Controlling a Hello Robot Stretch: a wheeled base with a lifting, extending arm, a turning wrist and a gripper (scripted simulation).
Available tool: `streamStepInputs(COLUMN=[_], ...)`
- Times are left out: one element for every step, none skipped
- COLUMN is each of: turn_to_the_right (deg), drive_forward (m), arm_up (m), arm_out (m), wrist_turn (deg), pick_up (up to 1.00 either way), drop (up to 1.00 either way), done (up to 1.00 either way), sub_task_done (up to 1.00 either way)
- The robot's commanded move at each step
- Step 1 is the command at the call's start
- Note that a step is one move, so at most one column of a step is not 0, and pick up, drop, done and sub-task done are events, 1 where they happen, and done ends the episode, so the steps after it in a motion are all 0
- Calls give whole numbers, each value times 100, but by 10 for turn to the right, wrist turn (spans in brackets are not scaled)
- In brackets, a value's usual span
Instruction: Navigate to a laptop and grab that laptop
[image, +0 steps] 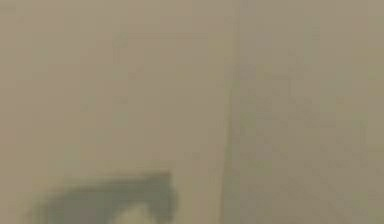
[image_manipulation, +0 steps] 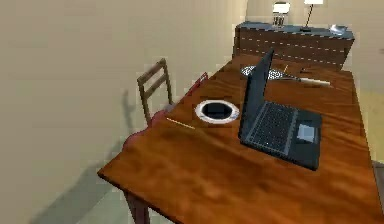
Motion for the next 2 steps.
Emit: streamStepInputs(turn_to_the_right=[450, 450], drive_forward=[0, 0], arm_up=[0, 0], arm_out=[0, 0], wrist_turn=[0, 0], pick_up=[0, 0], drop=[0, 0], done=[0, 0], sub_task_done=[0, 0])
